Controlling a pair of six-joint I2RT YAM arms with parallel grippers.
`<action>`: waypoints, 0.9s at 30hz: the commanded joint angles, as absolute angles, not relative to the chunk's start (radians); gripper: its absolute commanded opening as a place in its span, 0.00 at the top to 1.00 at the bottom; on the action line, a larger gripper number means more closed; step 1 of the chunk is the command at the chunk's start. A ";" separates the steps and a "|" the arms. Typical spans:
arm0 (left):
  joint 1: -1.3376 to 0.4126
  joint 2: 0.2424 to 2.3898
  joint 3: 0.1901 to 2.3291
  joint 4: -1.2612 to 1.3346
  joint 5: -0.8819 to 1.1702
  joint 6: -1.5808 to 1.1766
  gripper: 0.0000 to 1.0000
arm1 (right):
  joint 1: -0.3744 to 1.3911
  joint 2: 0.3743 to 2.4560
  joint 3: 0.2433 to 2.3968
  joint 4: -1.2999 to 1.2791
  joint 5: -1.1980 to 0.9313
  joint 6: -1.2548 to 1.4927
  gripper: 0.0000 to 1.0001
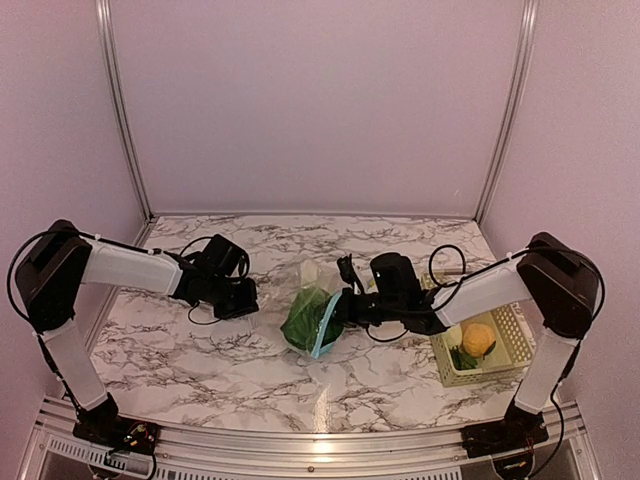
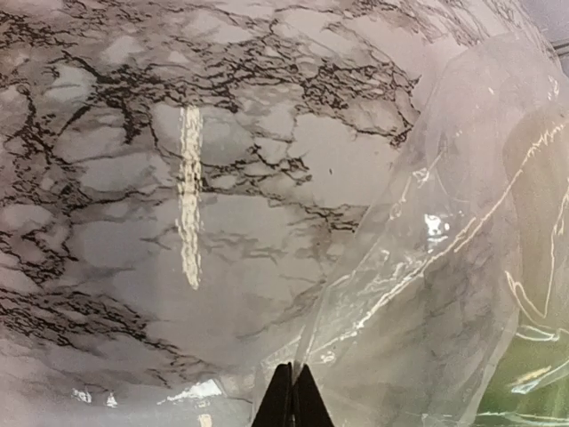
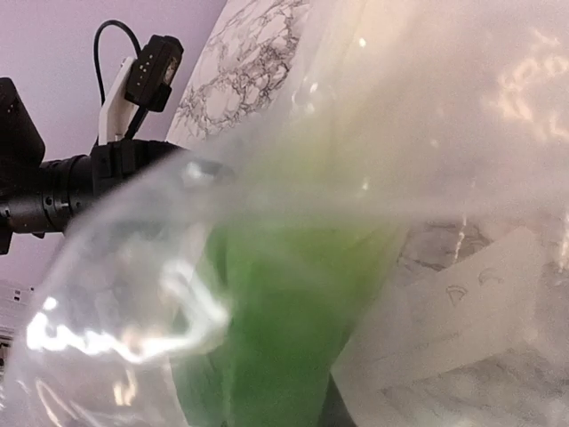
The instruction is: Open the zip-top bag and remove the fake food
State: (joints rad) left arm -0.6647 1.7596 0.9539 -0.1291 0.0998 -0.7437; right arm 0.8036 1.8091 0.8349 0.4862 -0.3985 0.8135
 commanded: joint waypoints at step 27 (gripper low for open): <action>-0.471 1.799 1.167 -0.252 -0.073 -0.674 1.00 | 0.801 1.519 0.847 -0.095 -0.452 0.535 0.99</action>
